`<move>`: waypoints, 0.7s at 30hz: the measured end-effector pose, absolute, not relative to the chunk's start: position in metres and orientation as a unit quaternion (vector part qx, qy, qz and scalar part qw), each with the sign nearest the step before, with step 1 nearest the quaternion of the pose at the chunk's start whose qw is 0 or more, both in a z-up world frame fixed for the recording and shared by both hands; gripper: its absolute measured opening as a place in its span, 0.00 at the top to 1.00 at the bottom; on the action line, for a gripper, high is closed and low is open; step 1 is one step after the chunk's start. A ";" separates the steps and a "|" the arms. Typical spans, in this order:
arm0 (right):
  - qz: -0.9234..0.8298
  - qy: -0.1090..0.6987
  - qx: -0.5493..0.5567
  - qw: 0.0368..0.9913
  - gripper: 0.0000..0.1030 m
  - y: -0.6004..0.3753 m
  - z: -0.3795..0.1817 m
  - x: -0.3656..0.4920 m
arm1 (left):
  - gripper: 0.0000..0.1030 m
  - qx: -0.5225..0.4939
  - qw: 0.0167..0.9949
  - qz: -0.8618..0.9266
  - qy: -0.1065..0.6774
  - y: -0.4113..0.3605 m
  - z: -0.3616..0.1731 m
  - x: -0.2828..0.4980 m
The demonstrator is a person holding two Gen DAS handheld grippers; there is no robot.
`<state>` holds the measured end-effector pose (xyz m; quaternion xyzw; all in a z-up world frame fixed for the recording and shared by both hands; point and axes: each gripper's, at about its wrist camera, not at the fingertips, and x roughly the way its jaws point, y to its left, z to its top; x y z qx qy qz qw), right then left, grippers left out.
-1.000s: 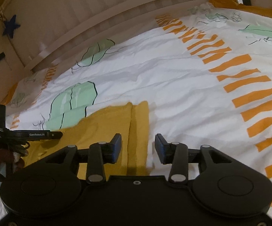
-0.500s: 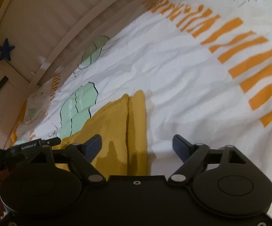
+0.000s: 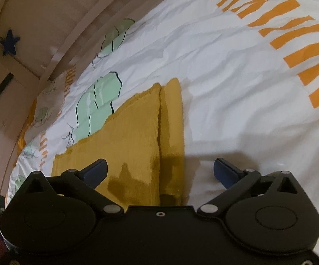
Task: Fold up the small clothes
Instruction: 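Smooth the folded sweater flat with both tools open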
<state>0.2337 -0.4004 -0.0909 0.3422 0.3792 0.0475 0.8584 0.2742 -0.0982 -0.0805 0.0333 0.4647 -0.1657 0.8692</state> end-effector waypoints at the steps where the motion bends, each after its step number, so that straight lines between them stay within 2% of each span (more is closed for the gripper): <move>1: 0.049 0.382 0.340 0.858 0.01 -0.399 -0.091 0.234 | 0.29 0.038 0.870 -0.164 0.464 -0.100 -0.083 0.273; 5: 0.050 0.391 0.334 0.856 0.00 -0.396 -0.091 0.234 | 0.20 0.049 0.871 -0.159 0.462 -0.107 -0.091 0.271; 10: 0.049 0.398 0.321 0.858 0.00 -0.392 -0.091 0.235 | 0.01 0.042 0.869 -0.163 0.465 -0.114 -0.102 0.272; 21: 0.042 0.404 0.273 0.872 0.00 -0.378 -0.090 0.236 | 0.00 0.048 0.874 -0.161 0.457 -0.116 -0.109 0.270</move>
